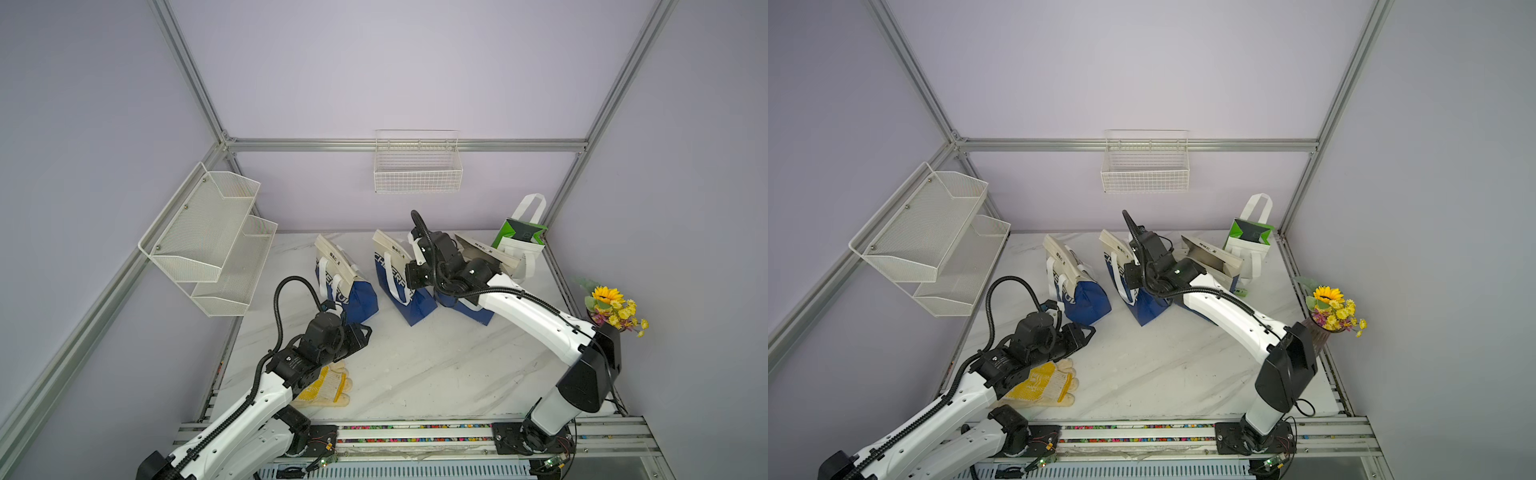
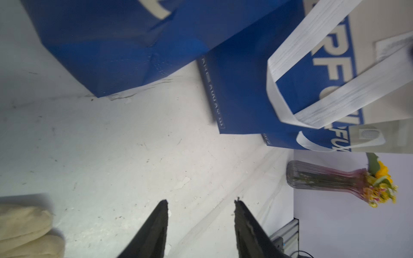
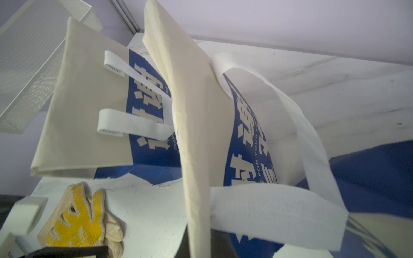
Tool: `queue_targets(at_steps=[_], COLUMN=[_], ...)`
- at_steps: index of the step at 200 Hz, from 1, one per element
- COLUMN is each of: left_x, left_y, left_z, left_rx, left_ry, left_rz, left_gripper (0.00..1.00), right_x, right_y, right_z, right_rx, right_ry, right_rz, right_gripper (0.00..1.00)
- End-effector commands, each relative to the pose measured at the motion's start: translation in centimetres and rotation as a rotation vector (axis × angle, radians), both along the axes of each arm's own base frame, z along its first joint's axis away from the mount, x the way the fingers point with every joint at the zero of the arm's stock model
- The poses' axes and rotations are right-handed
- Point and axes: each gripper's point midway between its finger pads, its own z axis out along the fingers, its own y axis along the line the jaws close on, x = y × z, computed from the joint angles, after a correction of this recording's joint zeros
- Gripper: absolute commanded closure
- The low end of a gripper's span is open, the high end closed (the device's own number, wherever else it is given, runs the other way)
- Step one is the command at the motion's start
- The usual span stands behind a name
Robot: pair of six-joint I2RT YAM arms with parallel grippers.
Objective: Open the takeout bag
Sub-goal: Move the takeout bag to the center of the board, then adjust the takeout bag at the center of the board.
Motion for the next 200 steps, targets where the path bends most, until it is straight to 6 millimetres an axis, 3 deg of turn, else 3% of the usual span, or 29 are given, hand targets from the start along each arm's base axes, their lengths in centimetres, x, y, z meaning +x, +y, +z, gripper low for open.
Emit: queue_targets(at_steps=[1,14,40,45,56,74,82,99,126,148,169,182,200], left_x=[0.4,0.2,-0.1,-0.1,-0.1,-0.1,0.1,0.6,1.9,2.5,2.7,2.8,2.7], left_y=[-1.3,-1.7,-2.5,-2.5,-2.4,-2.2,-2.1,-2.0,-2.4,-3.1,-3.6,-3.6,-3.1], left_z=[5.9,6.3,7.7,8.1,9.2,11.1,11.7,12.4,10.2,8.3,8.2,8.5,8.8], left_rx=[-0.1,-0.118,-0.166,-0.174,-0.194,-0.23,-0.24,-0.248,-0.223,-0.229,-0.256,-0.248,-0.219], left_ry=[-0.153,-0.152,-0.148,-0.154,-0.177,-0.22,-0.239,-0.27,-0.204,-0.16,-0.166,-0.177,-0.186], left_rz=[-0.061,-0.081,-0.113,-0.112,-0.107,-0.089,-0.08,-0.059,-0.032,-0.038,-0.054,-0.058,-0.05], left_gripper=[0.46,0.44,0.44,0.44,0.44,0.43,0.42,0.4,0.47,0.5,0.49,0.49,0.47], right_x=[-2.6,-4.5,-6.8,-7.3,-7.4,-7.1,-6.3,-4.6,-2.2,-0.9,-0.1,0.2,-0.4], right_y=[-0.1,-0.4,-1.2,-1.8,-2.5,-2.1,-1.2,0.0,1.1,1.2,0.3,-1.9,-5.6], right_z=[1.7,1.9,4.8,6.4,7.6,8.7,7.5,7.2,6.1,4.1,2.9,3.5,6.4], right_rx=[0.089,0.085,0.059,0.071,0.069,0.068,0.033,0.013,-0.018,-0.069,-0.11,-0.18,-0.253], right_ry=[-0.02,-0.013,-0.047,-0.073,-0.09,-0.105,-0.08,-0.083,-0.075,-0.05,-0.046,-0.074,-0.156], right_rz=[-0.014,0.004,0.012,0.008,-0.008,0.003,-0.006,-0.031,-0.071,-0.1,-0.131,-0.207,-0.312], right_gripper=[0.95,0.83,0.42,0.38,0.33,0.31,0.33,0.36,0.43,0.47,0.52,0.53,0.36])
